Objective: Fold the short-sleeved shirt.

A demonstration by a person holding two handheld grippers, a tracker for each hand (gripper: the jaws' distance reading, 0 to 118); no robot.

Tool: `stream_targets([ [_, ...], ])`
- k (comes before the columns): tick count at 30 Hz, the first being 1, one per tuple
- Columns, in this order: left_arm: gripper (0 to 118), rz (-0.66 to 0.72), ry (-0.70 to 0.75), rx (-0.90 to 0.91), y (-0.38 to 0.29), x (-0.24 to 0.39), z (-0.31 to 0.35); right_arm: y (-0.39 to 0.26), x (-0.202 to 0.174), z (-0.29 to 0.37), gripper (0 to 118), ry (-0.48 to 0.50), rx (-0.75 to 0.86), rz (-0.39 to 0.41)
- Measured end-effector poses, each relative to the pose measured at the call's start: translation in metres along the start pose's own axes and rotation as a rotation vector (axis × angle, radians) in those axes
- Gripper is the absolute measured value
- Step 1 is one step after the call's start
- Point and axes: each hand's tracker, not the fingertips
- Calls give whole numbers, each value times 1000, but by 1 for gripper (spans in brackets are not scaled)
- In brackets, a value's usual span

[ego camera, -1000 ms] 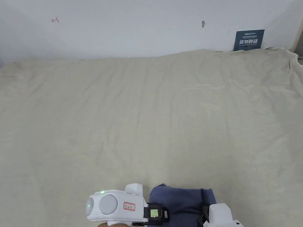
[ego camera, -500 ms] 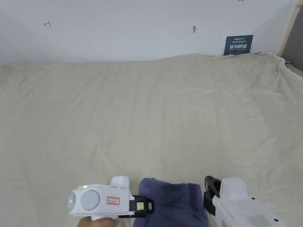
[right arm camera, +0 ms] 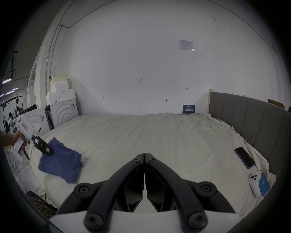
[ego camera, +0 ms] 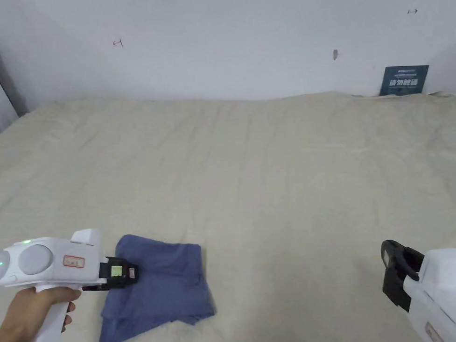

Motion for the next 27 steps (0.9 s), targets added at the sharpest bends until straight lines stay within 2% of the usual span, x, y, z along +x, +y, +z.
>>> stream_targets([
  [4, 22, 68, 133, 12, 13, -57, 26, -5, -2, -9, 0, -3, -8, 0],
  [10, 22, 174, 259, 23, 19, -121, 45, -16, -1, -18, 0, -9, -38, -9],
  [22, 26, 325, 385, 3, 1, -154, 0, -23, 16, -15, 0, -27, -74, 1],
  [23, 31, 332, 395, 10, -1, -153, 0, -23, 17, -14, 0, -28, -77, 4],
  [27, 85, 333, 503, 71, -4, -145, 4, -21, 23, -8, 0, -33, -80, 1],
])
